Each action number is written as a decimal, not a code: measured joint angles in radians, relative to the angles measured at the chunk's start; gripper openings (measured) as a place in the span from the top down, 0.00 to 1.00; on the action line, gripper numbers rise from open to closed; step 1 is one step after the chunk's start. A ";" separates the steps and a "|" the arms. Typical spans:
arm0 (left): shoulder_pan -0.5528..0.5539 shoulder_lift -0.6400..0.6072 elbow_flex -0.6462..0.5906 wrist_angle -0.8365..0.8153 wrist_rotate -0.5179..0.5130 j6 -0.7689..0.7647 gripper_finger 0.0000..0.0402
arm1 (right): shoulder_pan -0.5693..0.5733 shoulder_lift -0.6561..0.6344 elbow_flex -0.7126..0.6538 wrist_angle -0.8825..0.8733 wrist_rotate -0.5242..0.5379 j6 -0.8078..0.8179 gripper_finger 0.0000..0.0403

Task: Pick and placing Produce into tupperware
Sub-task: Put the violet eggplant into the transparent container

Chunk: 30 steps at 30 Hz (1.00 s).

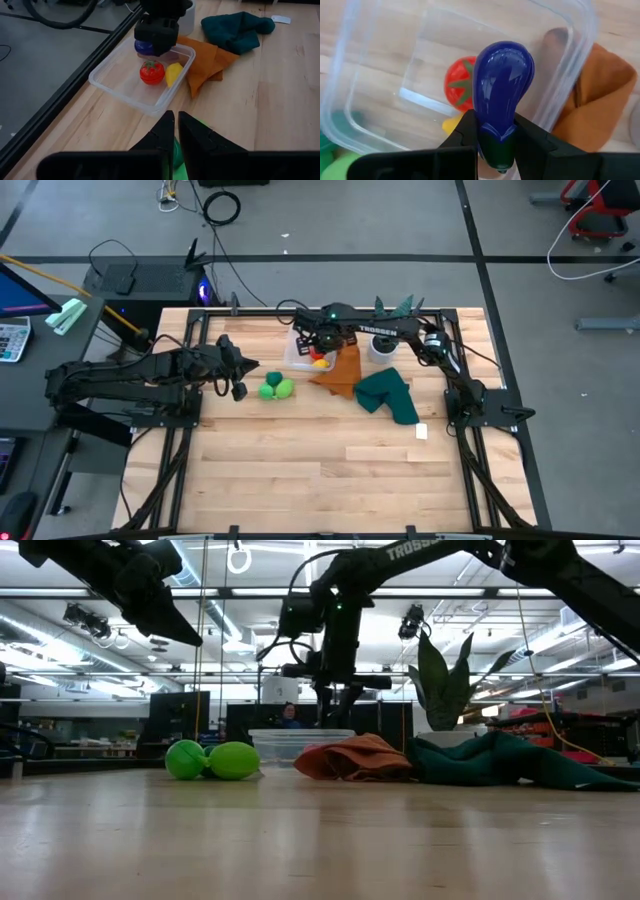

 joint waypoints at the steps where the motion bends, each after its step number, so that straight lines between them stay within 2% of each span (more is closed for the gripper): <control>1: 0.000 0.000 0.000 0.000 0.000 0.000 0.93 | 0.000 0.003 0.000 0.000 -0.003 0.000 0.89; 14: 0.000 0.000 0.000 0.000 0.000 0.001 0.91 | 0.000 0.005 -0.036 0.006 -0.026 -0.023 0.88; 24: 0.000 0.000 0.000 0.000 0.000 0.000 0.92 | 0.000 0.005 -0.036 0.023 -0.038 -0.029 0.72; 30: 0.000 0.000 0.000 0.000 0.000 0.000 0.90 | 0.000 0.005 -0.037 0.034 -0.044 -0.025 0.67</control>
